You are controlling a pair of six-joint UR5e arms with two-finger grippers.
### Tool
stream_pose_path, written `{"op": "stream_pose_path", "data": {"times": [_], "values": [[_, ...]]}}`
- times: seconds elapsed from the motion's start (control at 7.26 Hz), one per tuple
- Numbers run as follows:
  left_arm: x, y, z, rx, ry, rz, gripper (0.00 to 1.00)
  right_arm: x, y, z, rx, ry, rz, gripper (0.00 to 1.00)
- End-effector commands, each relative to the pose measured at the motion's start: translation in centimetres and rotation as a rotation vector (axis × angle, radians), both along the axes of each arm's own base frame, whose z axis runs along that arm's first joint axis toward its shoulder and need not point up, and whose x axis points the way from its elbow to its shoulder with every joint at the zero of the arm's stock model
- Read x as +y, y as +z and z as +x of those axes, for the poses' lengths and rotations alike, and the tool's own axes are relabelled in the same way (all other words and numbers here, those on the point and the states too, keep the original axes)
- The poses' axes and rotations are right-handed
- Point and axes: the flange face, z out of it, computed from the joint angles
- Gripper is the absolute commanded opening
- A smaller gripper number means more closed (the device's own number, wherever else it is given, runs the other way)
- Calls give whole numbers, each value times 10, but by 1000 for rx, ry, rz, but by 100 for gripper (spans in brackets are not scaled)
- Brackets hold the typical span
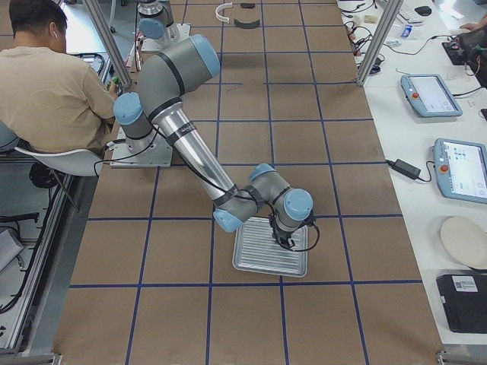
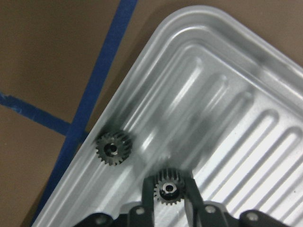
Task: Place bearing gear from tray to pile
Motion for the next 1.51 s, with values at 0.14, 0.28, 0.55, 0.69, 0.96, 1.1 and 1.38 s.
{"op": "stream_pose_path", "data": {"times": [0.14,0.28,0.55,0.69,0.96,1.1,1.38], "values": [[0,-1,0,-1,0,2,100,-1,54,11,55,-113,-42,0],[1,-1,0,-1,0,1,100,-19,79,45,69,-147,-72,0],[1,-1,0,-1,0,2,100,-73,97,173,82,-210,-90,0],[0,-2,0,-1,0,4,100,-89,87,255,66,-241,-75,0],[1,-1,-1,-1,-2,2,100,-97,73,388,48,-401,-49,0],[1,-1,-1,-2,-1,2,100,-92,73,471,48,-457,-44,0],[1,-2,-1,-2,-1,4,100,-70,71,620,8,-628,-33,0]]}}
